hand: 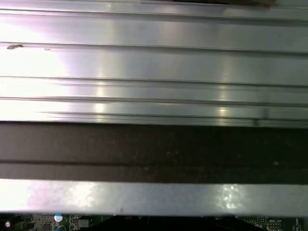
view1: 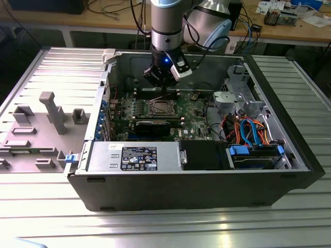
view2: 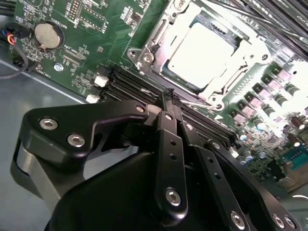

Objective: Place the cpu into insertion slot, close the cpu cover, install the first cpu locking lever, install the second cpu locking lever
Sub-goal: 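Install the first cpu locking lever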

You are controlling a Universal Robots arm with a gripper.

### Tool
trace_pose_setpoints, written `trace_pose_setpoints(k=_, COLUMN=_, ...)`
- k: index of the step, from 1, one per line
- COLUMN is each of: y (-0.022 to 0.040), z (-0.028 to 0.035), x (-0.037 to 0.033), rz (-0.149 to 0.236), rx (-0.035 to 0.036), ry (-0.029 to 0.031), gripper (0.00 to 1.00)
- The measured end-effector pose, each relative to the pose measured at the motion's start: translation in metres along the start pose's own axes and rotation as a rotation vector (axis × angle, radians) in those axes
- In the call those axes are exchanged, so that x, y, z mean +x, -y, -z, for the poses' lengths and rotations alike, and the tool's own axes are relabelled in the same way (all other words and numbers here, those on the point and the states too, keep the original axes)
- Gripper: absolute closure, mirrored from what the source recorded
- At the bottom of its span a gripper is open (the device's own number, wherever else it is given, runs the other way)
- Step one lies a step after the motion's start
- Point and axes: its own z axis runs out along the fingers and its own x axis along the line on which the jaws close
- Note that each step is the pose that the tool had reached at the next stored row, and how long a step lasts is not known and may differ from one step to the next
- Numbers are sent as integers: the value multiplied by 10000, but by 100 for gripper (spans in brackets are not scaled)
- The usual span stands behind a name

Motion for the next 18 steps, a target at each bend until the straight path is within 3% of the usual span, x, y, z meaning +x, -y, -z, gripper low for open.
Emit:
trace_pose_setpoints(k=12, y=10, z=-131, x=-77, rz=-32, rx=0, ry=2, gripper=89)
trace_pose_setpoints(k=18, y=10, z=-132, x=-78, rz=-33, rx=-5, ry=3, gripper=89)
